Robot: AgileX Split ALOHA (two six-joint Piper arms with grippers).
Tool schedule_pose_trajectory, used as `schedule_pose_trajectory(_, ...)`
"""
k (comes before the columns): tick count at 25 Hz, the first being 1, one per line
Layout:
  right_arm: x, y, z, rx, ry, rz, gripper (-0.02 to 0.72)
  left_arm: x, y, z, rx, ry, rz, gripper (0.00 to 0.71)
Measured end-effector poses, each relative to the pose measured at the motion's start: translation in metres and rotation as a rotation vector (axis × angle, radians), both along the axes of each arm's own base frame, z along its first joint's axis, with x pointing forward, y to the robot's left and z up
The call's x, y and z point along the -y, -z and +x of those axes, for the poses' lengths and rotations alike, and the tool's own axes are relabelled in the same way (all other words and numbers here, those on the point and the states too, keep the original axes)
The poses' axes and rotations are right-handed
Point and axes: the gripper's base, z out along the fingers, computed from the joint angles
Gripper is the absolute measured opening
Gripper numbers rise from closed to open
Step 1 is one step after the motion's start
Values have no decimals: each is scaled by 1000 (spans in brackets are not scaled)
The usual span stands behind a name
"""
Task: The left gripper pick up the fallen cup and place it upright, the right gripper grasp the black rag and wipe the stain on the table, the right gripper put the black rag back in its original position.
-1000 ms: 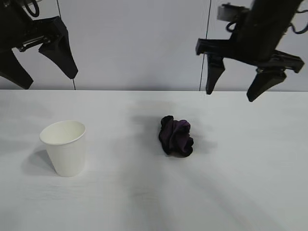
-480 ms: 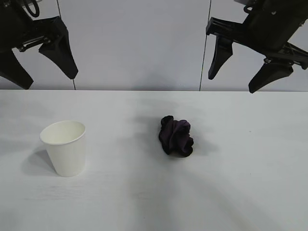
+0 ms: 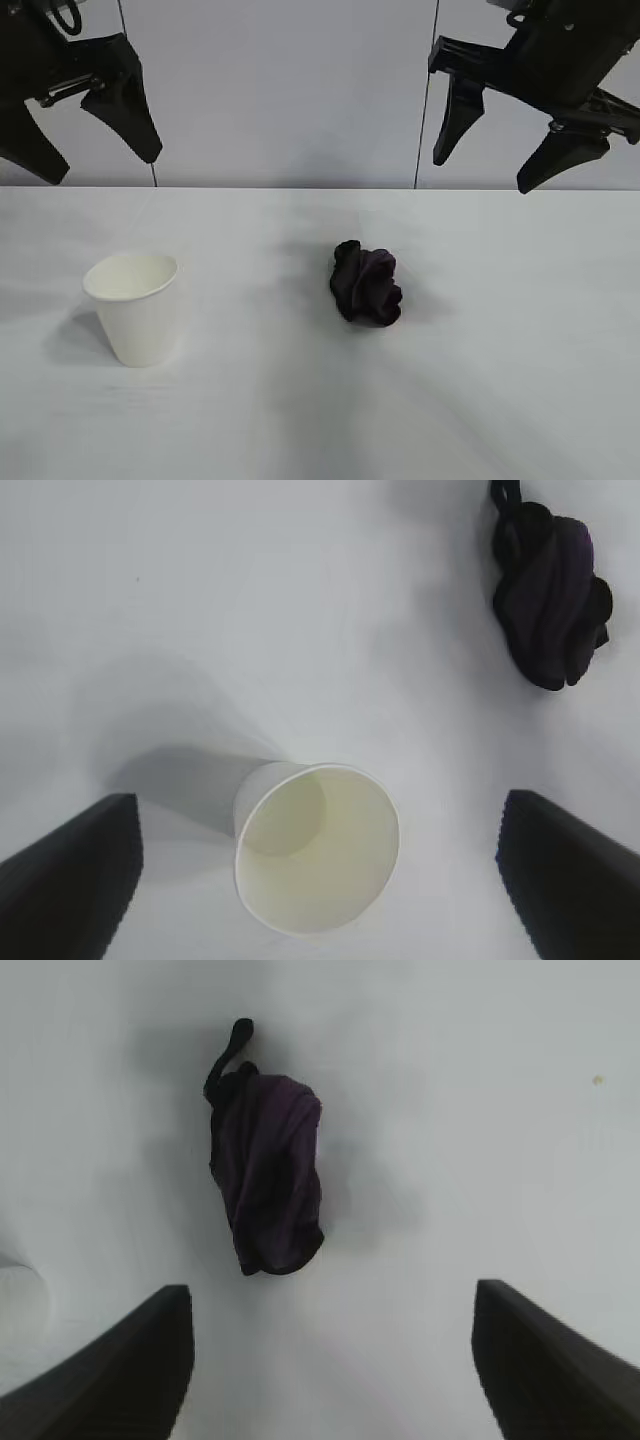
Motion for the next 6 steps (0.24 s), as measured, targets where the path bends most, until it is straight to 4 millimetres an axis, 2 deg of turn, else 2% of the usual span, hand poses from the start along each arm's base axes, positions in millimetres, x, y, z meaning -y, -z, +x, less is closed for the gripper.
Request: schedule_pose_trajectory(6, 0, 0, 1, 6, 1, 1, 535, 0, 0, 0, 3, -1, 0, 693)
